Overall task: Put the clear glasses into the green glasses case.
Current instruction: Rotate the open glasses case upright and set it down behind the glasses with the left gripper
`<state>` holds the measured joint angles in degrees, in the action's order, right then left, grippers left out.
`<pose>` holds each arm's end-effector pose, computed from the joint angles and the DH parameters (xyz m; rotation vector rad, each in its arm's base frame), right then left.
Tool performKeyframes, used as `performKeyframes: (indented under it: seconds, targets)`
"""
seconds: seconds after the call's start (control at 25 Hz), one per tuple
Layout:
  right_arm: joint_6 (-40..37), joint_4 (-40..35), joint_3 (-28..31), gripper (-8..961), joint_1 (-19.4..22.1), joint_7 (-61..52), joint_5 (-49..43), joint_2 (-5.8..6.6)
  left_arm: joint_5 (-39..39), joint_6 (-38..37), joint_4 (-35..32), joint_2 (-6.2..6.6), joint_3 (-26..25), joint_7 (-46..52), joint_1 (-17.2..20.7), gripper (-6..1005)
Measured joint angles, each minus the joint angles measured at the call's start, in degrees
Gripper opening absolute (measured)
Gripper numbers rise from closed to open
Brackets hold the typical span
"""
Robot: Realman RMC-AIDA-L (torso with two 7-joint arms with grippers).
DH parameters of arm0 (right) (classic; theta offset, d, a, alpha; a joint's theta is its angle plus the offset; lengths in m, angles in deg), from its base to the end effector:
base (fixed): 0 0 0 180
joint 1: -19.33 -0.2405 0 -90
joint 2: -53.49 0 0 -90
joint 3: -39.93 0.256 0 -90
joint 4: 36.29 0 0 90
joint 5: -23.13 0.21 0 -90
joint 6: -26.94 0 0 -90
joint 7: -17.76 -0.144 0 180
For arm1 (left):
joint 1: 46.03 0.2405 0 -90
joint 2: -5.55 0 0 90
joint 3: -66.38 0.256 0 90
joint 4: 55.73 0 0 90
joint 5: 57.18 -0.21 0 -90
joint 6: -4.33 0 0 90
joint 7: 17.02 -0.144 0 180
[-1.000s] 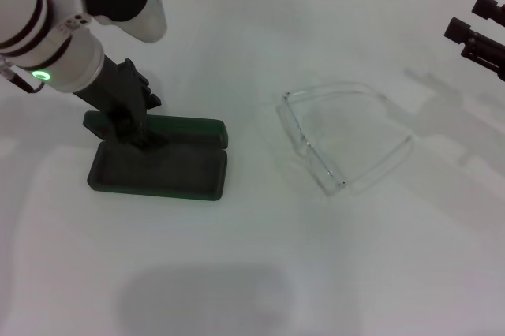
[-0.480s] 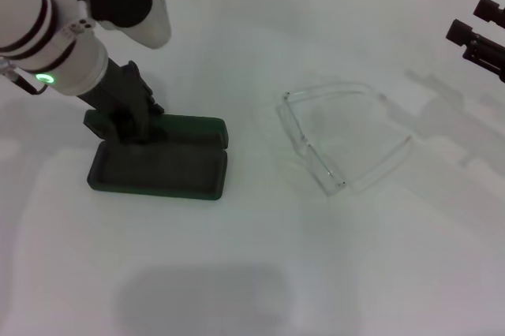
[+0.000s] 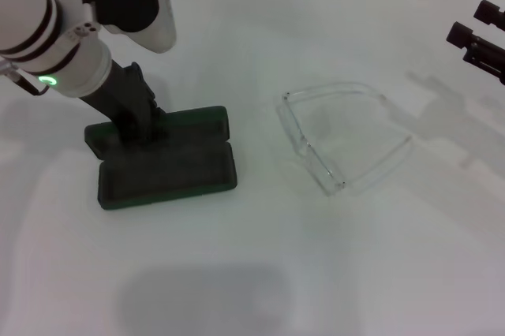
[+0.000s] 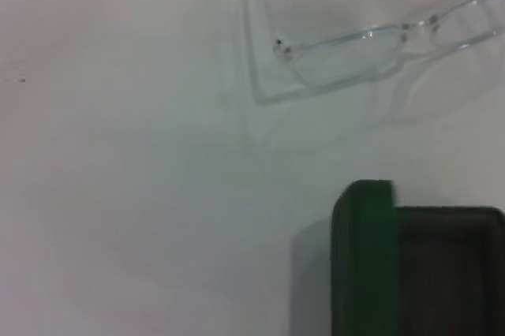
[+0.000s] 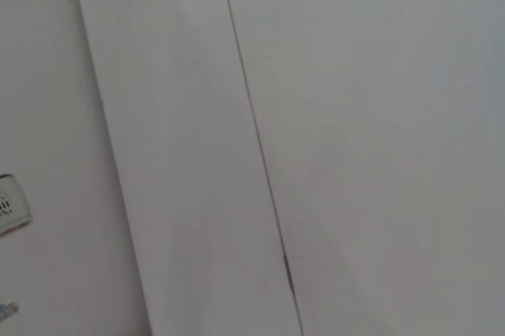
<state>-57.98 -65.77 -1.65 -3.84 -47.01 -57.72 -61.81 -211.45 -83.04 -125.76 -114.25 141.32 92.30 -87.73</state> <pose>0.2903 0.3329 0.0556 -2.1850 0.5234 1.0549 -0.1725 0.3815 -0.0004 -2.8038 -0.0557 0.7081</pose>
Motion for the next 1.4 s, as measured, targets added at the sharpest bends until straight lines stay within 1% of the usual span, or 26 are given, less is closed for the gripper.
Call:
performKeyframes:
  seconds: [0.12, 0.28, 0.52, 0.72, 0.84, 0.96, 1.4]
  targets:
    - [0.0, 0.4, 0.0, 704, 0.1, 0.0, 0.0, 0.0, 0.4, -0.4, -2.7, -0.06, 1.3, 0.9, 1.3, 209]
    - [-0.1, 0.5, 0.0, 703, 0.1, 0.0, 0.0, 0.0, 1.6, -0.6, -7.2, -0.08, 5.1, 2.6, 3.5, 198]
    - [-0.5, 0.5, 0.0, 702, 0.5, 0.0, 0.0, 0.0, 1.8, -0.6, -11.1, -0.12, 10.7, 5.1, 5.6, 200]
    - [-1.3, 0.5, 0.0, 701, 1.4, 0.0, 0.1, 0.0, 2.9, -0.3, -15.0, -0.17, 13.0, 6.2, 7.1, 202]
    - [-1.7, 0.5, 0.0, 700, 1.9, 0.0, 0.5, 0.0, 3.0, -0.1, -15.5, -0.28, 13.6, 6.8, 7.2, 203]
    - [-2.1, 0.5, 0.0, 700, 2.7, 0.1, 1.2, 0.0, 3.3, 0.9, -15.5, -0.39, 15.1, 8.5, 6.9, 204]
    - [-3.4, 0.7, 0.0, 698, 4.4, 1.7, 2.2, 0.0, 4.5, 5.7, -14.9, -0.4, 23.0, 15.7, 5.9, 208]
